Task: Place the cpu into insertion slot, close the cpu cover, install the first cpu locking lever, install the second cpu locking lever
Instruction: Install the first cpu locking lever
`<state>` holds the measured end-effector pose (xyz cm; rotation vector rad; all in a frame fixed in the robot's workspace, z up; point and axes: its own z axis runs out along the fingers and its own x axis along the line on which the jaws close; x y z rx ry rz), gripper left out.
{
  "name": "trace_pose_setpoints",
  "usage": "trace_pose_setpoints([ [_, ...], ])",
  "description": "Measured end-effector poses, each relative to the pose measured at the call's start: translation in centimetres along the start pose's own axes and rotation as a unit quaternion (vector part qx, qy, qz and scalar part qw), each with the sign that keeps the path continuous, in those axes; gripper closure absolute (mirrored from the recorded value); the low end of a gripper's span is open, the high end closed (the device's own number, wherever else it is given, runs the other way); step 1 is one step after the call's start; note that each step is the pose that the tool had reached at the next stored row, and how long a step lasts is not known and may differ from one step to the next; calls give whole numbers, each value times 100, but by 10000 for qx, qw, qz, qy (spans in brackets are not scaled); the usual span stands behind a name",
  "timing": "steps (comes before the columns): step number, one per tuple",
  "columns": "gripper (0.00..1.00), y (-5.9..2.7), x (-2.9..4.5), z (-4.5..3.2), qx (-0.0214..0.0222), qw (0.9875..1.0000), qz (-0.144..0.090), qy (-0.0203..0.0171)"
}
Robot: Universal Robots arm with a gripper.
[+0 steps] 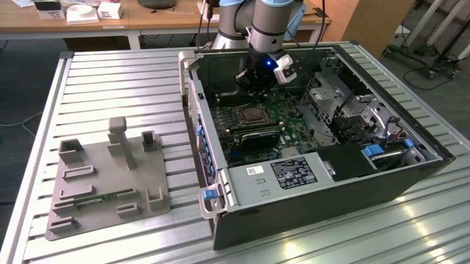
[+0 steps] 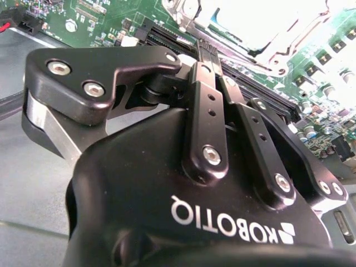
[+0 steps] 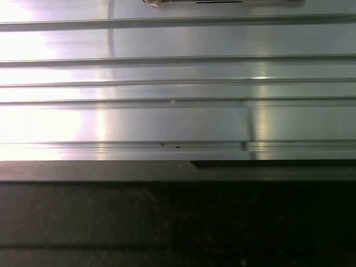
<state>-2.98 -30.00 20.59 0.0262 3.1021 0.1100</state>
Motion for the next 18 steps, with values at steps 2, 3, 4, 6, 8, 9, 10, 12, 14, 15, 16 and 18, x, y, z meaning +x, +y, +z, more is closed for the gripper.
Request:
trace_pose_setpoints([
  [2,90,0,0,0,-1,10000,-11,1],
  [3,90,0,0,0,-1,10000,-27,2],
  [4,90,0,0,0,-2,10000,-49,3],
  [6,90,0,0,1,-4,9999,-107,7],
  [8,90,0,0,1,-5,9999,-124,8],
  [9,90,0,0,0,-4,9999,-125,9],
  [10,90,0,0,0,-2,9999,-125,9],
  [12,90,0,0,1,-2,9999,-125,9],
  [14,90,0,0,4,-2,9999,-125,8],
  [15,90,0,0,4,-2,9999,-125,9],
  [16,90,0,0,4,-1,9999,-125,9],
  [18,90,0,-3,4,-2,9999,-125,9],
])
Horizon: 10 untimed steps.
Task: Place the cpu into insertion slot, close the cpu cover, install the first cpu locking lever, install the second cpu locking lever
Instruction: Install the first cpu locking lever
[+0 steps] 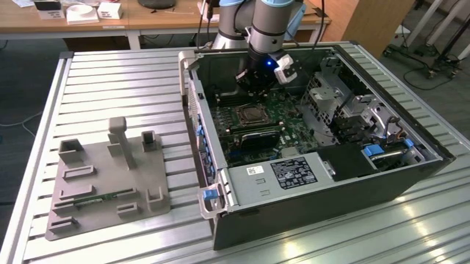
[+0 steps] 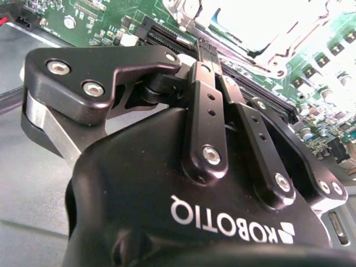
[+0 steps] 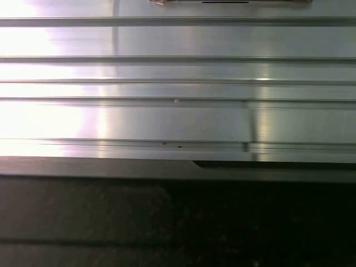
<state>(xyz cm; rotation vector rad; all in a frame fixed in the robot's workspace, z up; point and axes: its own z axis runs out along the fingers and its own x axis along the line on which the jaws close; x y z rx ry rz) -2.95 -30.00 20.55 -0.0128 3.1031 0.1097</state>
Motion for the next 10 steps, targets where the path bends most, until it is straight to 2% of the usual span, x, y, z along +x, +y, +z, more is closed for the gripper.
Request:
trace_pose_setpoints([
  [3,90,0,-7,1,-1,10000,-12,0],
  [7,90,0,-8,1,-6,9998,-187,13],
  [10,90,0,-12,1,-8,9998,-211,15],
])
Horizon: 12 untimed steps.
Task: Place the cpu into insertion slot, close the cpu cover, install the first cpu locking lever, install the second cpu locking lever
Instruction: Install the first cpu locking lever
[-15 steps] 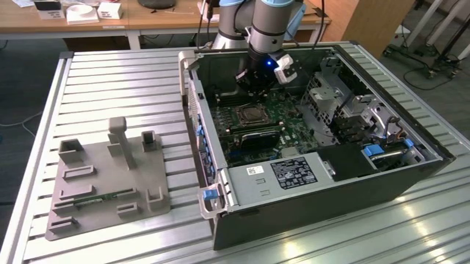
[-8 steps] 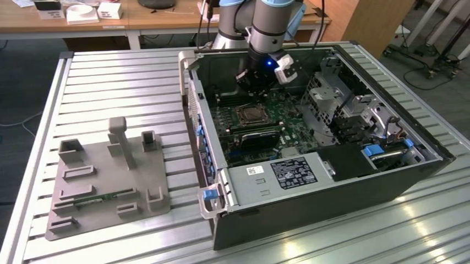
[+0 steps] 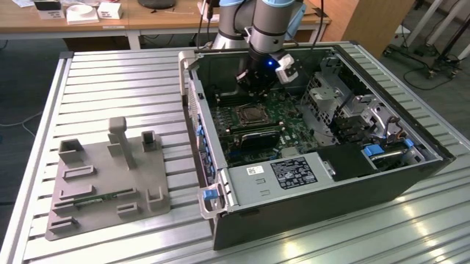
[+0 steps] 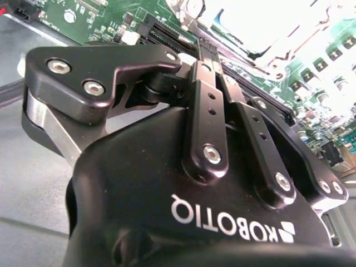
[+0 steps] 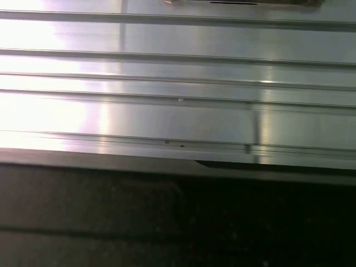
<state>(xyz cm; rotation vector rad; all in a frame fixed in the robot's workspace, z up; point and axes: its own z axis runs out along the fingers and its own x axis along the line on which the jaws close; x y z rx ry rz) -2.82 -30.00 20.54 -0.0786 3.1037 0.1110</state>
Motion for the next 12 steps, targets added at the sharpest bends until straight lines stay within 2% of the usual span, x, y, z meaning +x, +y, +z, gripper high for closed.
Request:
trace_pose_setpoints([
  [12,90,5,-34,7,1,10000,-2,0],
])
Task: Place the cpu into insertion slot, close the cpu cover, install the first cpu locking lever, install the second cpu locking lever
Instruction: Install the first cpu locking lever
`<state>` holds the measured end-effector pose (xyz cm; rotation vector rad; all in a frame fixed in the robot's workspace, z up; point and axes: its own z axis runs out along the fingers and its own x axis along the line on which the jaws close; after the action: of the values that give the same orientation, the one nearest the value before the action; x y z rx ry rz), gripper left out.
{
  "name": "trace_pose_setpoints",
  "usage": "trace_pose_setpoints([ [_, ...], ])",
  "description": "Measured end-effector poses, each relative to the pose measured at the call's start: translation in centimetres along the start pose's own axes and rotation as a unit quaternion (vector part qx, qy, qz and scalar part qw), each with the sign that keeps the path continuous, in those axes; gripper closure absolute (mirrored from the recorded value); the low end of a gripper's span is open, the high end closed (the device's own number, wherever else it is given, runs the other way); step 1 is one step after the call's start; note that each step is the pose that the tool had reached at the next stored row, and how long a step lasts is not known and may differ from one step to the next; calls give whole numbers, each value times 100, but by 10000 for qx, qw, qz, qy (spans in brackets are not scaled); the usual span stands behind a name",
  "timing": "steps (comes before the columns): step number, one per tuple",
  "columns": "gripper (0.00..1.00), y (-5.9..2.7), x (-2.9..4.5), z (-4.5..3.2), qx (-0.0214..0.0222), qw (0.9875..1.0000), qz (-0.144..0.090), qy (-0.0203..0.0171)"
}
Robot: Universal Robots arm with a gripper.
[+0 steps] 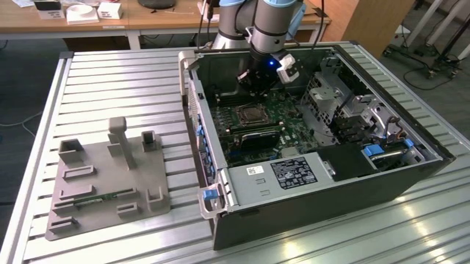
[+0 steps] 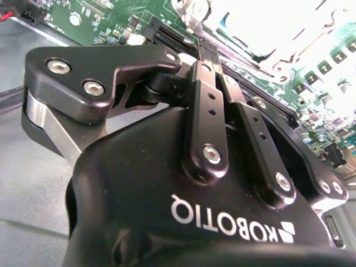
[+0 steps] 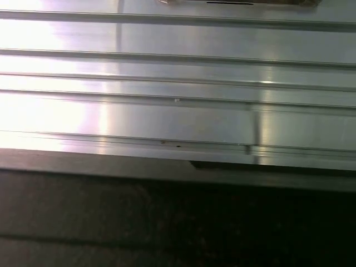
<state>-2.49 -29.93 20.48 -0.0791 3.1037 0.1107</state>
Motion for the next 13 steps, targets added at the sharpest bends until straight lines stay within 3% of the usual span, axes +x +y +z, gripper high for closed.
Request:
trace_pose_setpoints([
  [13,90,-14,2,40,11,10000,0,0],
])
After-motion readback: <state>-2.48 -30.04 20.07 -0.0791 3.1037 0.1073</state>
